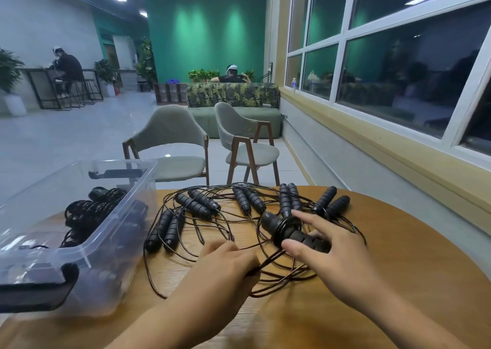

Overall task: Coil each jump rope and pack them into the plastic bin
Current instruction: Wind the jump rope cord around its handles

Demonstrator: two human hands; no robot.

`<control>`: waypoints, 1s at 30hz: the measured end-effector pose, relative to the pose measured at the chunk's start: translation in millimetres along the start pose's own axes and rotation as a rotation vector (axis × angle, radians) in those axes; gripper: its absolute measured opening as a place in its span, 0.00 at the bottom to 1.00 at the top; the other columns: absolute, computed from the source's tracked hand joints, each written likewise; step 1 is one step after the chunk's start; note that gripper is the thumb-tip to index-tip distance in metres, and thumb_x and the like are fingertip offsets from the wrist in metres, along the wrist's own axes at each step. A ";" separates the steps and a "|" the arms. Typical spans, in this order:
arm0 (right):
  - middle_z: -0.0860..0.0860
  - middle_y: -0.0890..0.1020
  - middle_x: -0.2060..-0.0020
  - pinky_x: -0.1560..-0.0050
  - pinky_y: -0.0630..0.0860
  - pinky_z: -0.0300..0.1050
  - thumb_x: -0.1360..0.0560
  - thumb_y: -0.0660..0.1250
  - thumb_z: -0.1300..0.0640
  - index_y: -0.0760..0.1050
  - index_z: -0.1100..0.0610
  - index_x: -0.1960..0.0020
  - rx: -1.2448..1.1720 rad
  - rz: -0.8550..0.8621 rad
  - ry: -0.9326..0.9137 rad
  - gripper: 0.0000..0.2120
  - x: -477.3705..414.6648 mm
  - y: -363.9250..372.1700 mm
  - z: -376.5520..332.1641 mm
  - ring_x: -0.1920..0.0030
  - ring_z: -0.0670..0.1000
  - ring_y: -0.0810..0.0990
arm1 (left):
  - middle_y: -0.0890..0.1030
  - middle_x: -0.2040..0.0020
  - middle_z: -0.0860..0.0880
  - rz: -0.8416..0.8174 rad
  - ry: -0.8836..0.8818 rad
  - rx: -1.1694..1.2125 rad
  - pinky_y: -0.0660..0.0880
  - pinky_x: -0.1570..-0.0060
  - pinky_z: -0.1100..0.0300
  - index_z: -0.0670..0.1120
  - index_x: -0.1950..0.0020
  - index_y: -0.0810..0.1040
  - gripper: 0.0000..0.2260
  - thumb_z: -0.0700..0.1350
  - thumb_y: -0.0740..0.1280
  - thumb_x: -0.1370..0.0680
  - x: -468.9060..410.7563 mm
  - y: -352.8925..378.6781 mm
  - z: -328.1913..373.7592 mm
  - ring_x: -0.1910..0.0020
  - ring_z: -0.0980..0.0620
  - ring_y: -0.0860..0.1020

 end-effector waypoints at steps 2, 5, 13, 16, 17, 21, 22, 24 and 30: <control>0.33 0.82 0.44 0.50 0.70 0.27 0.27 0.75 0.33 0.72 0.25 0.28 0.130 -0.053 0.003 0.29 -1.6 3.3 2.7 0.46 0.31 0.79 | 0.80 0.51 0.60 0.052 0.009 0.012 0.61 0.35 0.59 0.58 0.46 0.74 0.10 0.58 0.56 0.16 -0.2 -2.9 0.7 0.47 0.60 0.70; 0.33 0.81 0.39 0.47 0.70 0.28 0.27 0.75 0.31 0.70 0.28 0.24 0.267 -0.179 0.024 0.33 -1.6 12.3 8.7 0.43 0.35 0.78 | 0.79 0.55 0.64 0.088 0.044 -0.026 0.64 0.39 0.57 0.60 0.49 0.76 0.07 0.59 0.60 0.18 0.9 -2.5 0.3 0.50 0.60 0.71; 0.46 0.89 0.50 0.56 0.82 0.45 0.26 0.76 0.36 0.76 0.35 0.27 0.252 -0.718 0.307 0.29 6.5 27.3 31.3 0.60 0.45 0.84 | 0.77 0.56 0.64 0.113 0.257 -0.251 0.64 0.33 0.48 0.60 0.52 0.78 0.07 0.61 0.72 0.23 5.2 -0.7 17.8 0.44 0.57 0.74; 0.52 0.89 0.45 0.58 0.76 0.44 0.27 0.77 0.33 0.78 0.35 0.28 0.234 -0.869 0.370 0.29 11.7 25.2 36.5 0.59 0.49 0.82 | 0.76 0.55 0.63 0.103 0.335 -0.291 0.63 0.31 0.46 0.61 0.51 0.77 0.06 0.61 0.70 0.21 7.0 -2.7 24.3 0.41 0.56 0.73; 0.52 0.88 0.43 0.55 0.78 0.45 0.28 0.76 0.32 0.78 0.35 0.29 0.233 -0.921 0.373 0.29 14.2 25.6 36.5 0.56 0.50 0.84 | 0.75 0.55 0.63 0.099 0.354 -0.299 0.64 0.30 0.46 0.61 0.51 0.76 0.06 0.61 0.69 0.21 7.7 -3.7 25.3 0.41 0.56 0.73; 0.51 0.87 0.38 0.39 0.81 0.59 0.26 0.75 0.32 0.80 0.35 0.30 0.196 -1.058 0.331 0.25 19.7 27.0 32.5 0.43 0.59 0.86 | 0.75 0.53 0.63 0.114 0.389 -0.323 0.66 0.30 0.44 0.61 0.50 0.75 0.05 0.56 0.71 0.20 8.9 -4.1 27.9 0.39 0.55 0.74; 0.52 0.86 0.38 0.47 0.80 0.53 0.24 0.74 0.34 0.79 0.35 0.30 0.164 -1.079 0.322 0.24 20.5 27.1 28.7 0.49 0.56 0.86 | 0.76 0.53 0.62 0.118 0.384 -0.336 0.66 0.30 0.45 0.61 0.49 0.75 0.06 0.53 0.71 0.20 8.4 -2.9 27.6 0.39 0.54 0.74; 0.53 0.87 0.39 0.57 0.75 0.43 0.22 0.74 0.36 0.78 0.36 0.28 0.120 -1.097 0.308 0.23 21.2 27.0 23.6 0.55 0.50 0.81 | 0.77 0.52 0.62 0.118 0.344 -0.362 0.66 0.33 0.47 0.60 0.48 0.75 0.08 0.51 0.73 0.23 6.6 -2.7 22.6 0.39 0.53 0.74; 0.48 0.88 0.48 0.53 0.78 0.45 0.27 0.75 0.33 0.76 0.27 0.31 0.275 -0.967 0.222 0.25 21.9 30.6 23.4 0.58 0.45 0.81 | 0.79 0.57 0.63 0.113 0.215 -0.328 0.68 0.54 0.58 0.60 0.50 0.78 0.11 0.53 0.78 0.27 0.8 -12.5 -5.0 0.53 0.55 0.72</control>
Point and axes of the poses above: each hand's wrist, its own x-axis away from the middle knuckle, its own y-axis out of the palm, z = x × y, the point moved 7 cm from there along -x, towards the middle knuckle
